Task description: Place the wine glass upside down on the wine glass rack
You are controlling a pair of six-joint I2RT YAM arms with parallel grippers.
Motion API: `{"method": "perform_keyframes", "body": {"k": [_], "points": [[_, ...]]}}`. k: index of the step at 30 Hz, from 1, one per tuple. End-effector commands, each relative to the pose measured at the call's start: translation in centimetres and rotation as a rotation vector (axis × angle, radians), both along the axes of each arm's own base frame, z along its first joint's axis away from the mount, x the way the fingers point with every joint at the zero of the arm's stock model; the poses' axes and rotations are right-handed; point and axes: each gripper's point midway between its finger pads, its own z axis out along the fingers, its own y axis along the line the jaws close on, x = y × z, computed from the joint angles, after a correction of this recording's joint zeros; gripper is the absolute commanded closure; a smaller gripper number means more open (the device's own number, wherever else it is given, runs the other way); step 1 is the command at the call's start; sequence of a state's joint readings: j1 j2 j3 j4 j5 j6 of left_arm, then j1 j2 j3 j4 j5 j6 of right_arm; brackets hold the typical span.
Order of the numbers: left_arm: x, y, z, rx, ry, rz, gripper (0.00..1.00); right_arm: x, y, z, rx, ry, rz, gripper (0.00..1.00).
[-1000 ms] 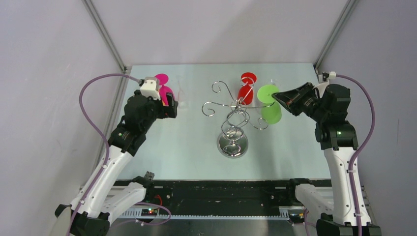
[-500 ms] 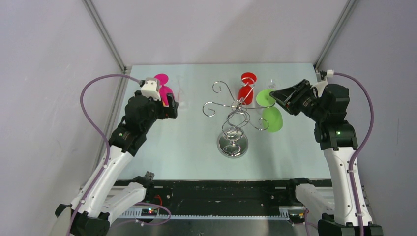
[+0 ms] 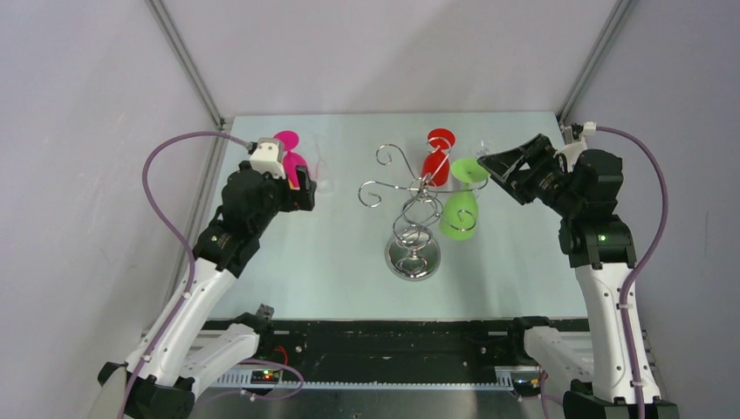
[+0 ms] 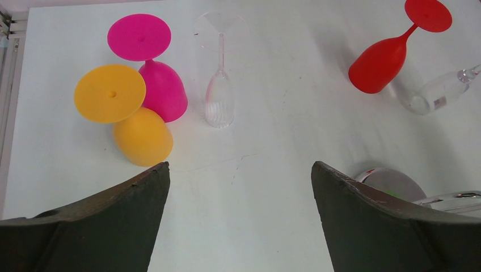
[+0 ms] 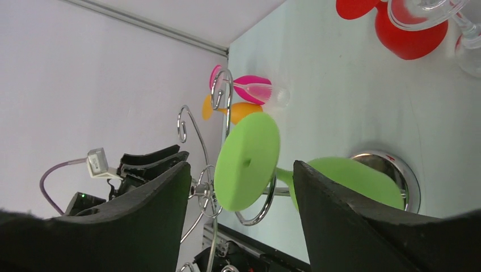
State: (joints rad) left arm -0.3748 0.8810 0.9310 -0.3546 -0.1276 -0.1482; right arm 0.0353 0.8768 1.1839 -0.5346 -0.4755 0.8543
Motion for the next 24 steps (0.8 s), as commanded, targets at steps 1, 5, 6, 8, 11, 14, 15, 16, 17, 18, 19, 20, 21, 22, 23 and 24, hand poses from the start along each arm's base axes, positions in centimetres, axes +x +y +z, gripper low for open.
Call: {"method": "perform_keyframes", "body": {"k": [1,5,6,8,11,14,15,16,17,18,19,20,21,22,23,24], "points": [[0.1,-0.1,0.7,0.004,-0.031,-0.006,0.01,1.0,-0.4,0.2,-0.048,-0.028,-0.010,0.29],[0.0,-0.1,0.6,0.006,-0.030,-0.006,0.00,1.6,-1.1,-0.6,-0.081,-0.015,-0.042,0.28],[0.1,0.0,0.6,0.006,-0.030,-0.006,0.00,1.7,-1.2,-0.7,-0.088,-0.015,-0.051,0.28],[0.0,-0.1,0.6,0.006,-0.031,-0.006,0.00,1.8,-1.9,-0.9,-0.107,-0.014,-0.080,0.27],[0.1,0.0,0.6,0.007,-0.030,-0.003,0.00,2.2,-3.3,-1.1,-0.113,-0.004,-0.137,0.25],[0.1,0.0,0.6,0.007,-0.032,-0.001,0.00,2.4,-4.7,-1.0,-0.104,0.003,-0.191,0.23],[0.1,0.1,0.7,0.006,-0.033,0.001,0.00,2.6,-5.6,-1.0,-0.098,0.008,-0.224,0.23],[0.1,0.1,0.6,0.006,-0.032,0.001,0.00,2.8,-6.0,-1.2,-0.097,0.016,-0.243,0.23],[0.1,0.0,0.6,0.006,-0.031,0.000,0.00,3.0,-6.7,-1.3,-0.098,0.024,-0.267,0.22],[0.1,0.0,0.6,0.006,-0.030,-0.001,0.00,3.3,-7.1,-1.7,-0.099,0.039,-0.283,0.22],[0.1,0.0,0.6,0.005,-0.030,-0.001,0.00,3.5,-7.6,-1.9,-0.099,0.049,-0.300,0.22],[0.1,0.0,0.6,0.004,-0.030,-0.001,0.00,3.9,-7.9,-2.4,-0.099,0.065,-0.305,0.22],[0.1,0.0,0.6,0.003,-0.030,-0.001,0.00,4.2,-8.2,-2.8,-0.096,0.076,-0.315,0.22],[0.1,-0.1,0.6,0.002,-0.029,-0.003,0.00,4.7,-8.3,-3.4,-0.085,0.094,-0.314,0.23],[0.1,-0.1,0.6,0.002,-0.029,-0.003,0.00,5.1,-8.6,-4.2,-0.079,0.113,-0.319,0.24],[0.1,-0.1,0.7,0.001,-0.030,-0.004,0.00,5.8,-8.7,-4.7,-0.067,0.122,-0.320,0.25]]}}
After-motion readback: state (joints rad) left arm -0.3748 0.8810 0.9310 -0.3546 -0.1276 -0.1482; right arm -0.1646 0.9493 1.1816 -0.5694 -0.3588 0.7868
